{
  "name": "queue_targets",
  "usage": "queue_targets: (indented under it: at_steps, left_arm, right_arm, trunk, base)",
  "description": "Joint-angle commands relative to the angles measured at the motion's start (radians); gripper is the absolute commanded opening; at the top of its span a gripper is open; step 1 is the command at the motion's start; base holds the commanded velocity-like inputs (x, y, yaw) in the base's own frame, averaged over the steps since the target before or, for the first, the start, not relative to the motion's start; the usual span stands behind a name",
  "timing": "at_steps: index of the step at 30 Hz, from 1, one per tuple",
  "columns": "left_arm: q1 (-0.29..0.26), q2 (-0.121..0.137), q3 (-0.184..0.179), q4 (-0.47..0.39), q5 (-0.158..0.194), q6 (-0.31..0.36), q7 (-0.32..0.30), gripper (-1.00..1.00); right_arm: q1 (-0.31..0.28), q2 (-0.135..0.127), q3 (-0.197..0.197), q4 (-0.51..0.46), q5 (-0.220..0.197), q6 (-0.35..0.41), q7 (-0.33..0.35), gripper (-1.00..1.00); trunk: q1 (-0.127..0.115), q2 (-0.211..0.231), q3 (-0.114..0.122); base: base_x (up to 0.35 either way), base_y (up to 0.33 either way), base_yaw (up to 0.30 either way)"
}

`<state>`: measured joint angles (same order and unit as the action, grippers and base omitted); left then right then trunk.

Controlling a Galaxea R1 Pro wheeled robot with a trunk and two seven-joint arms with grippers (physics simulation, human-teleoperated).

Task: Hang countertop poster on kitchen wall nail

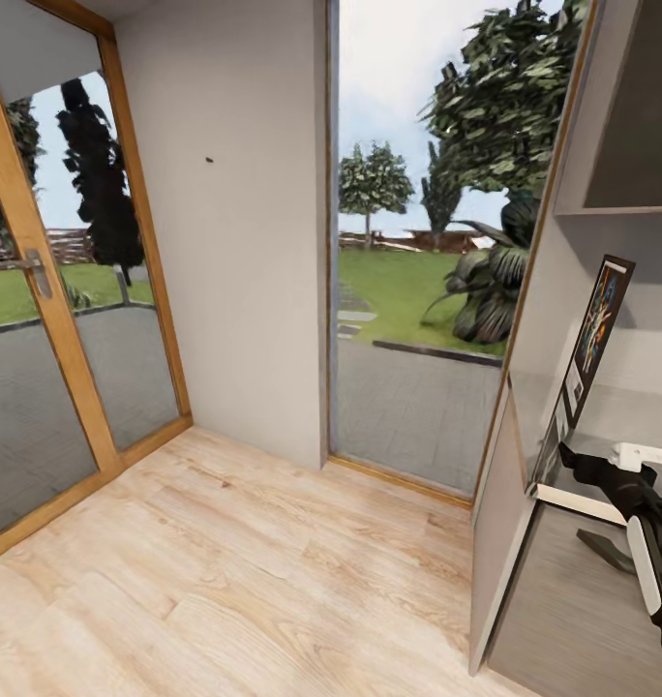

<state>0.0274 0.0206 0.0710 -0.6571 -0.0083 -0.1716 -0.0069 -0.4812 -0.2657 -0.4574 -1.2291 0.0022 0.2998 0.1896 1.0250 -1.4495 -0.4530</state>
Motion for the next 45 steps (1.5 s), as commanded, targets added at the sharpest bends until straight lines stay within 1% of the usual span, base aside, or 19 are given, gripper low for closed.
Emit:
queue_targets:
  at_steps: [1, 6, 10, 22, 27, 29, 31, 32, 35, 37, 38, 39, 40, 41, 42, 44, 45]
  left_arm:
    - [0.000, 0.000, 0.001, -0.001, -0.001, -0.002, -0.001, 1.00]
    - [0.000, -0.029, 0.001, -0.013, -0.005, -0.030, -0.001, 1.00]
    - [0.000, -0.049, 0.001, -0.014, -0.005, -0.047, -0.001, 1.00]
    - [0.000, -0.051, 0.001, -0.015, -0.005, -0.049, -0.002, 1.00]
    - [0.000, -0.051, 0.000, -0.014, -0.005, -0.049, -0.002, 1.00]
    - [0.000, -0.051, -0.004, -0.014, -0.005, -0.049, -0.002, 1.00]
    - [0.000, -0.051, -0.011, -0.014, -0.005, -0.049, -0.002, 1.00]
    - [0.000, -0.051, -0.020, -0.013, -0.005, -0.049, -0.002, 1.00]
    - [0.000, -0.051, -0.033, -0.011, -0.005, -0.049, -0.002, 1.00]
    - [0.000, -0.051, -0.038, -0.010, -0.005, -0.049, -0.002, 1.00]
    - [0.000, -0.051, -0.042, -0.010, -0.005, -0.049, -0.002, 1.00]
    - [0.000, -0.051, -0.043, -0.009, -0.005, -0.049, -0.002, 1.00]
    - [0.000, -0.051, -0.045, -0.009, -0.005, -0.049, -0.002, 1.00]
    - [0.000, -0.051, -0.045, -0.009, -0.005, -0.049, -0.002, 1.00]
    - [0.000, -0.051, -0.046, -0.010, -0.005, -0.049, -0.002, 1.00]
    - [0.000, -0.051, -0.047, -0.010, -0.005, -0.049, -0.002, 1.00]
    - [0.000, -0.051, -0.047, -0.010, -0.005, -0.049, -0.002, 1.00]
  right_arm:
    - [-0.001, 0.000, -0.002, -0.001, 0.000, 0.006, 0.006, 1.00]
    - [0.010, 0.000, 0.002, 0.015, -0.001, 0.002, 0.008, 1.00]
    - [0.011, 0.000, 0.002, 0.018, -0.001, 0.001, 0.008, 1.00]
    - [0.012, 0.000, 0.003, 0.020, -0.004, 0.001, 0.008, 1.00]
    - [0.011, 0.001, 0.011, 0.030, -0.004, -0.002, 0.004, 1.00]
    - [0.008, 0.001, 0.020, 0.029, -0.004, -0.002, 0.003, 1.00]
    - [0.002, 0.002, 0.038, 0.027, -0.004, 0.000, 0.002, 1.00]
    - [-0.010, 0.002, 0.062, 0.025, -0.005, 0.003, 0.000, 1.00]
    - [-0.039, 0.007, 0.095, 0.024, -0.006, 0.005, -0.003, 1.00]
    - [-0.059, 0.017, 0.115, 0.026, -0.006, 0.006, -0.007, 1.00]
    - [-0.075, 0.036, 0.132, 0.027, -0.005, 0.007, -0.014, 1.00]
    - [-0.082, 0.048, 0.139, 0.028, -0.003, 0.007, -0.020, 1.00]
    - [-0.091, 0.073, 0.154, 0.029, 0.000, 0.007, -0.035, 1.00]
    - [-0.095, 0.086, 0.161, 0.030, 0.001, 0.007, -0.044, 1.00]
    - [-0.100, 0.108, 0.178, 0.033, 0.003, 0.007, -0.065, 1.00]
    - [-0.104, 0.122, 0.195, 0.039, 0.004, 0.007, -0.083, 1.00]
    - [-0.110, 0.132, 0.210, 0.044, 0.004, 0.007, -0.096, 1.00]
  trunk:
    - [0.000, -0.001, -0.001]
    - [0.000, -0.001, -0.001]
    - [0.000, -0.001, 0.000]
    - [0.000, -0.001, 0.005]
    - [0.000, -0.001, 0.006]
    - [0.000, -0.001, 0.006]
    - [0.000, -0.001, 0.006]
    - [0.000, -0.001, 0.006]
    - [0.000, -0.001, 0.006]
    - [0.000, -0.001, 0.006]
    - [0.000, -0.001, 0.006]
    - [0.000, -0.001, 0.006]
    - [0.000, -0.001, 0.006]
    - [0.000, -0.001, 0.006]
    - [0.000, -0.001, 0.006]
    - [0.000, -0.001, 0.006]
    - [0.000, -0.001, 0.006]
  base:
    - [0.000, 0.000, -0.015]
    - [0.000, 0.000, -0.028]
    - [0.000, 0.000, -0.196]
    - [0.000, 0.000, -0.277]
    - [0.000, 0.000, -0.109]
    - [0.000, 0.000, -0.044]
    - [0.000, 0.000, -0.028]
    - [0.000, 0.000, -0.016]
    - [0.000, 0.000, -0.011]
    - [0.000, 0.000, -0.006]
    - [0.000, 0.000, -0.003]
    - [0.000, 0.000, -0.003]
    - [0.000, 0.000, -0.002]
    - [0.000, 0.000, -0.001]
    - [0.000, 0.000, 0.000]
    - [0.000, 0.000, 0.000]
    - [0.000, 0.000, 0.000]
